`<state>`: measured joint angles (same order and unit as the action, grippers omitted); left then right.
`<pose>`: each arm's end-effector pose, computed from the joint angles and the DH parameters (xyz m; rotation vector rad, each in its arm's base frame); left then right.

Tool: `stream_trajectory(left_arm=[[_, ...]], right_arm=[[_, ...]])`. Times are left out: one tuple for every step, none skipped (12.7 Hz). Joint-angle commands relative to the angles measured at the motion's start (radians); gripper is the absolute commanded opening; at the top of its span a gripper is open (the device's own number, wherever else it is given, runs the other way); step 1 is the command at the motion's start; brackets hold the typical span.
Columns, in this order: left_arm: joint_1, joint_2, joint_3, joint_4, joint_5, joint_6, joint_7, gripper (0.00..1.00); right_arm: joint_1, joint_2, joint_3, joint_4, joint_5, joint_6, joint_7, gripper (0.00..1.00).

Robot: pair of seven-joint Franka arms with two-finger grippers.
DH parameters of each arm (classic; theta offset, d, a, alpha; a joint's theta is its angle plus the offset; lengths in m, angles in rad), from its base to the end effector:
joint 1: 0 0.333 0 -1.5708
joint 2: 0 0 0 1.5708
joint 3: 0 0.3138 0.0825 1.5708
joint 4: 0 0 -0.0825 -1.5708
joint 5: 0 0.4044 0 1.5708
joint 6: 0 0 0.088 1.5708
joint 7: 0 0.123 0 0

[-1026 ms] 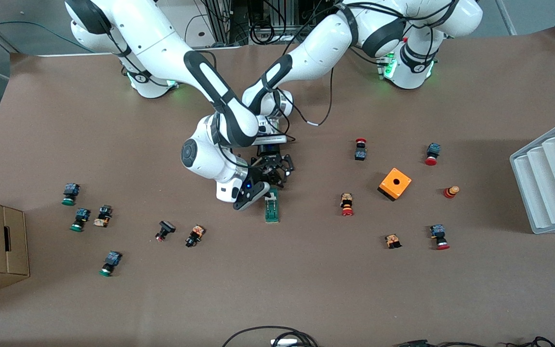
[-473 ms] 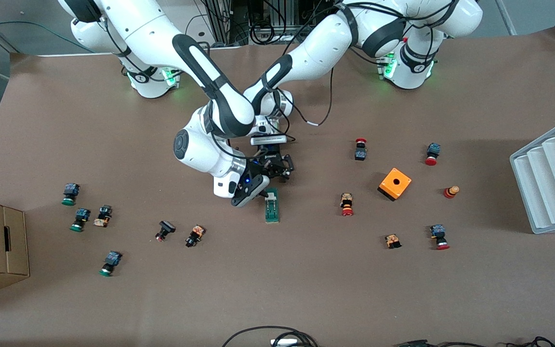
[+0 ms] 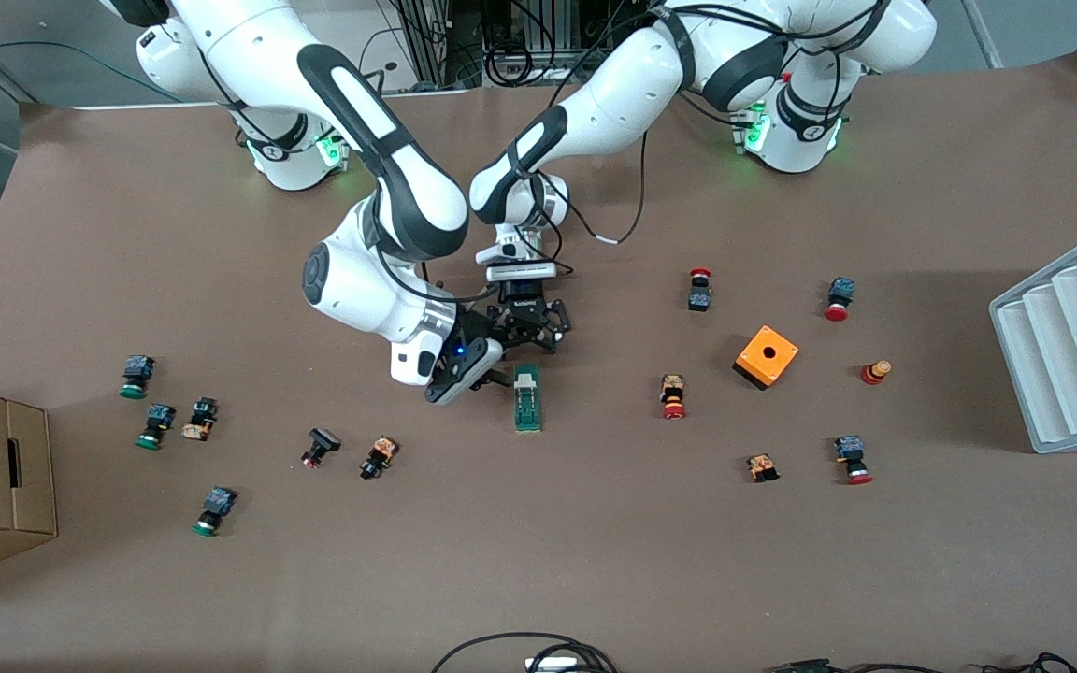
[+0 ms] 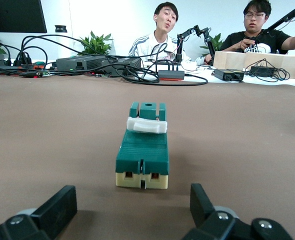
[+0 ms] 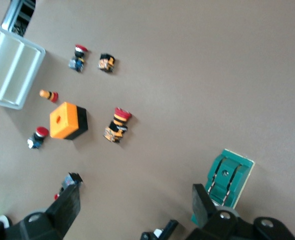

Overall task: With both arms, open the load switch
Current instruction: 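Lift the right gripper away from the switch while the left gripper rises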

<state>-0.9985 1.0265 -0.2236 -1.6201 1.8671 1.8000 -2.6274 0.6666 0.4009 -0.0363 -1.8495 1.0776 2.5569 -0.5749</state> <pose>0.3221 -0.5760 0.0169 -2.4479 -0.1422 -1.9266 0.5545 0.4005 0.3070 -2.3787 -0.4458 -0.3219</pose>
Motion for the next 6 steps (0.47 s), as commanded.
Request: stream_trajectory(left_arm=[[0.012, 0.052, 0.006, 0.013, 0.007, 0.029, -0.049, 1.00], [0.012, 0.053, 0.006, 0.012, 0.007, 0.029, -0.049, 1.00], [0.012, 0.052, 0.006, 0.012, 0.006, 0.029, -0.049, 1.00], [0.012, 0.050, 0.006, 0.016, 0.006, 0.029, -0.049, 1.00], [0.012, 0.047, 0.006, 0.016, 0.004, 0.029, -0.048, 1.00], [0.012, 0.044, 0.004, 0.017, 0.003, 0.029, -0.043, 1.00]], right_arm=[[-0.025, -0.054, -0.002, -0.022, 0.030, -0.018, 0.013, 1.00], [-0.031, -0.065, -0.002, -0.022, 0.025, -0.020, 0.013, 1.00], [-0.036, -0.074, -0.002, -0.023, 0.024, -0.020, 0.013, 1.00], [-0.056, -0.080, -0.002, -0.023, 0.015, -0.020, 0.013, 1.00], [-0.064, -0.091, -0.002, -0.023, -0.016, -0.020, 0.013, 1.00], [-0.080, -0.100, -0.002, -0.023, -0.049, -0.021, 0.016, 1.00]])
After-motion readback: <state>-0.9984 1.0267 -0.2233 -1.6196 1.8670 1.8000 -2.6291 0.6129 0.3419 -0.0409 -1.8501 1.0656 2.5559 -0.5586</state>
